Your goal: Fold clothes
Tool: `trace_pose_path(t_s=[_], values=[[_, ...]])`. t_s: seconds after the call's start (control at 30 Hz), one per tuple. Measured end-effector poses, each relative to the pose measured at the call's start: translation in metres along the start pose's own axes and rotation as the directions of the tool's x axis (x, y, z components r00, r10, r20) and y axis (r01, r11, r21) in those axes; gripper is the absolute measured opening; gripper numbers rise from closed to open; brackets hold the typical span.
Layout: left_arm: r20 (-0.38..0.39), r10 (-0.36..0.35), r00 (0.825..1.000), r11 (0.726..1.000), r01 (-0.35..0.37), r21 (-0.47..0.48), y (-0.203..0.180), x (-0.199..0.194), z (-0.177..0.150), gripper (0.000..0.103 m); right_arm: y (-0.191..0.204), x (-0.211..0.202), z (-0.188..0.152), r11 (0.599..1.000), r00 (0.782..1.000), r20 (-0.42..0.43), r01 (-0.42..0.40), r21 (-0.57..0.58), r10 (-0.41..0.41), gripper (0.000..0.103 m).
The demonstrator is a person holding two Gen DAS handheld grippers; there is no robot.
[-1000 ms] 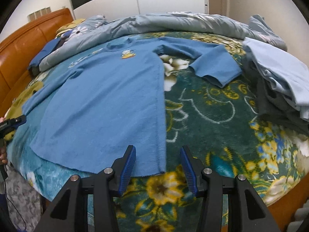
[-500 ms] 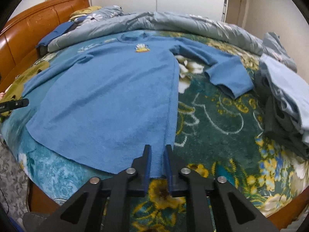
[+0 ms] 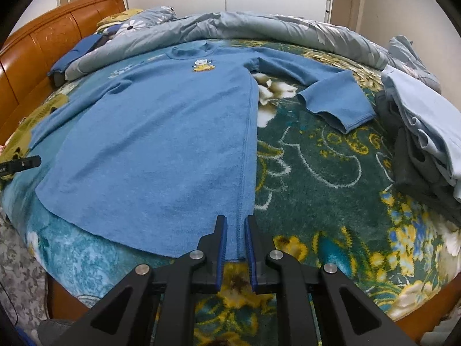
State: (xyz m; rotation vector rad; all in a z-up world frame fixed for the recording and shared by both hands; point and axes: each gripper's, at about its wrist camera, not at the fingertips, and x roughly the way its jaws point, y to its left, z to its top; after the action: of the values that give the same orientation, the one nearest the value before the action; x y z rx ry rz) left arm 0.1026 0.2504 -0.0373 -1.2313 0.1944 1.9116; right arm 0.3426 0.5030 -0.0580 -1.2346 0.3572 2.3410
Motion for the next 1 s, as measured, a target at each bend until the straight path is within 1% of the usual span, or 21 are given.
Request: trace_pose_path(t_s=[0.03,0.07,0.13,0.2,0.27,0.3,0.33,0.43,0.57,0.63,0.73,0.9,0.97,1.0], values=[[-0.001,-0.001,1.000,1.000,0.001,0.000,0.000,0.000,0.000,0.037,0.000,0.000,0.000,1.000,1.000,0.000,0.000,0.001,0.000,0.005],[0.000,-0.002,1.000,1.000,0.002,-0.002,0.001,0.000,0.000,0.037,0.001,0.000,0.000,1.000,1.000,-0.001,0.000,0.002,0.000,0.004],[0.001,-0.003,1.000,1.000,0.003,-0.005,0.001,0.000,0.000,0.037,-0.002,-0.005,0.001,1.000,1.000,0.012,-0.012,0.017,0.012,0.003],[0.002,-0.006,1.000,1.000,0.006,-0.005,0.002,-0.002,0.000,0.037,-0.012,-0.017,0.003,0.997,0.998,0.047,-0.048,0.061,0.045,0.003],[0.004,-0.024,1.000,1.000,0.024,-0.007,0.002,-0.004,0.000,0.037,-0.033,-0.025,0.003,0.986,0.995,0.078,-0.078,0.146,0.067,0.003],[0.002,-0.045,0.999,0.999,0.045,-0.012,0.002,-0.004,0.001,0.037,-0.045,-0.026,0.002,0.977,0.994,0.082,-0.087,0.196,0.072,0.003],[-0.001,-0.065,0.998,0.998,0.065,-0.017,0.002,-0.003,0.001,0.037,-0.053,-0.021,0.000,0.970,0.995,0.070,-0.085,0.229,0.071,0.003],[-0.016,-0.139,0.990,0.989,0.138,-0.042,0.002,0.000,0.001,0.037,-0.055,-0.008,-0.008,0.965,0.996,0.035,-0.090,0.247,0.084,0.003],[-0.046,-0.234,0.971,0.970,0.230,-0.084,0.000,0.008,-0.002,0.038,-0.056,-0.006,-0.009,0.961,0.995,0.034,-0.100,0.259,0.094,0.003],[-0.061,-0.266,0.962,0.961,0.260,-0.093,-0.004,0.011,-0.004,0.038,-0.057,-0.006,-0.008,0.959,0.995,0.035,-0.104,0.263,0.098,0.003],[-0.098,-0.277,0.956,0.960,0.270,-0.078,-0.012,0.018,-0.009,0.038,-0.056,-0.006,-0.008,0.958,0.994,0.036,-0.105,0.265,0.100,0.003],[-0.118,-0.252,0.961,0.968,0.247,-0.054,-0.023,0.023,-0.016,0.037,-0.056,-0.005,-0.009,0.957,0.994,0.038,-0.108,0.268,0.102,0.003],[-0.117,-0.230,0.966,0.973,0.226,-0.044,-0.026,0.024,-0.018,0.027,-0.056,-0.005,-0.009,0.957,0.994,0.038,-0.110,0.270,0.103,0.003],[-0.114,-0.216,0.970,0.976,0.212,-0.040,-0.028,0.024,-0.019,0.007,-0.056,-0.005,-0.009,0.956,0.994,0.039,-0.111,0.271,0.104,0.003]])
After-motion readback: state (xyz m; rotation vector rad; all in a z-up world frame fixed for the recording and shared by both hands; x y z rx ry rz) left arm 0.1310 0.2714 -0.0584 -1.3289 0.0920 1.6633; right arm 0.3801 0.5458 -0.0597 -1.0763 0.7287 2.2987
